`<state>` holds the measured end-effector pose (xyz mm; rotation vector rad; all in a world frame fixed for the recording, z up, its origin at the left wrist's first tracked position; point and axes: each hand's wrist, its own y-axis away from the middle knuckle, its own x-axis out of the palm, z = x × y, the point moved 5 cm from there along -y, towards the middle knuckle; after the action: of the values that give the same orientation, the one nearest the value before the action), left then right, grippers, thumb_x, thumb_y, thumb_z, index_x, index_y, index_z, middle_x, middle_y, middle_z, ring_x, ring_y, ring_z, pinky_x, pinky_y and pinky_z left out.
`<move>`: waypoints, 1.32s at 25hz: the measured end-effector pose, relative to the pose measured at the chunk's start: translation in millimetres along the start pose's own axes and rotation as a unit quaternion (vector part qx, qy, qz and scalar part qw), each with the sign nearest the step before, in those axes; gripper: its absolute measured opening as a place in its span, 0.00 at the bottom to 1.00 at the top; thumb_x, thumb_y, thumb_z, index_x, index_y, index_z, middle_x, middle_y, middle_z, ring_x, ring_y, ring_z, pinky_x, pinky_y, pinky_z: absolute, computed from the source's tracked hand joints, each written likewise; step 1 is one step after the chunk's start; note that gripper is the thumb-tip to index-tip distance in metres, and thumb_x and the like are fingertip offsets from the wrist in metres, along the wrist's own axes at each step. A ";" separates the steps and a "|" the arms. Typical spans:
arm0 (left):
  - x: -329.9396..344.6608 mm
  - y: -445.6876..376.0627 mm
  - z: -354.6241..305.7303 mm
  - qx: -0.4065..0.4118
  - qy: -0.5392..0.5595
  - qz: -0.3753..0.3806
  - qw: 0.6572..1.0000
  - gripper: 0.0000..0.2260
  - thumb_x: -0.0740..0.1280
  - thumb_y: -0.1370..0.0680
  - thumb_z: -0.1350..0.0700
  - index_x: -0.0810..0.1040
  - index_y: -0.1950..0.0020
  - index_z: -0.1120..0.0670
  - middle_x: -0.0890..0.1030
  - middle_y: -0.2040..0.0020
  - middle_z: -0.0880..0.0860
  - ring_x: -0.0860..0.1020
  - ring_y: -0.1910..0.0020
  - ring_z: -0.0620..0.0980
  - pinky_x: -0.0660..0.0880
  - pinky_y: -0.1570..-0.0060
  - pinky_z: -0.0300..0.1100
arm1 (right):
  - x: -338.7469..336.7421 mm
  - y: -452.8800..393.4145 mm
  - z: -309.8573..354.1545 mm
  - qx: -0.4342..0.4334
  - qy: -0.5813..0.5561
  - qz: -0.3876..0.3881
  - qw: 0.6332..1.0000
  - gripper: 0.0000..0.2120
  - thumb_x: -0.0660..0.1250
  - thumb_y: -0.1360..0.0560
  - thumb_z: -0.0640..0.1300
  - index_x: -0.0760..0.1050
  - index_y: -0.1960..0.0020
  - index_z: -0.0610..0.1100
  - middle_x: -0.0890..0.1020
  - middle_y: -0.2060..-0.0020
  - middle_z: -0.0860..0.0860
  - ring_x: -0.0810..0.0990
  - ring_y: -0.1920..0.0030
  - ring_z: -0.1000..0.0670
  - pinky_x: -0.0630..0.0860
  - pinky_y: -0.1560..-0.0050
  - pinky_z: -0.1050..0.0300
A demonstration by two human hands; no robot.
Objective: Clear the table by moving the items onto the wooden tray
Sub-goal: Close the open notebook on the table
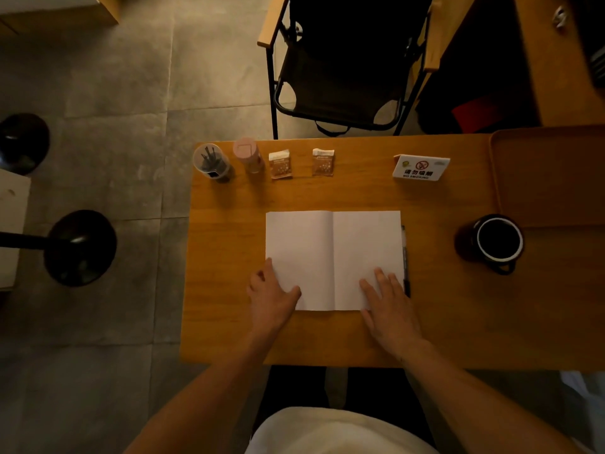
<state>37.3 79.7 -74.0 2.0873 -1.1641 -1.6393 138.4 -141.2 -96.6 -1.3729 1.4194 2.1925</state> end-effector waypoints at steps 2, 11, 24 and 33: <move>-3.6 -8.9 5.4 -0.062 0.107 -0.008 0.992 0.34 0.72 0.28 0.51 0.60 0.25 0.52 0.65 0.32 0.58 0.69 0.36 0.60 0.73 0.42 0.52 | 1.1 -0.1 1.5 0.004 -0.007 -0.005 1.000 0.31 0.52 0.19 0.58 0.44 0.21 0.53 0.42 0.20 0.45 0.43 0.21 0.41 0.51 0.23 0.46; -9.8 -29.9 22.8 -0.139 0.278 0.031 0.950 0.21 0.72 0.26 0.59 0.72 0.36 0.59 0.77 0.44 0.55 0.75 0.50 0.52 0.72 0.53 0.47 | 8.0 2.0 2.7 0.016 -0.016 -0.028 0.999 0.33 0.55 0.20 0.59 0.44 0.21 0.52 0.42 0.20 0.45 0.41 0.21 0.41 0.48 0.23 0.46; -31.8 -23.5 16.0 -0.068 0.330 0.069 0.939 0.07 0.68 0.23 0.58 0.69 0.55 0.55 0.78 0.48 0.57 0.78 0.48 0.56 0.78 0.53 0.51 | 15.0 3.8 5.6 0.045 -0.034 -0.052 0.997 0.33 0.54 0.20 0.59 0.44 0.21 0.54 0.40 0.20 0.47 0.39 0.21 0.44 0.49 0.23 0.45; -65.7 8.2 -27.4 0.131 0.277 0.104 0.946 0.08 0.69 0.25 0.62 0.70 0.58 0.57 0.76 0.60 0.53 0.77 0.60 0.50 0.78 0.59 0.44 | 12.9 4.6 38.0 0.021 -0.046 -0.068 0.996 0.30 0.56 0.20 0.56 0.51 0.21 0.53 0.50 0.20 0.46 0.51 0.21 0.42 0.59 0.25 0.42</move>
<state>55.0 113.3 -13.1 2.2666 -1.3818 -0.7528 106.0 -117.2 -99.4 -1.2964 1.2916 2.1003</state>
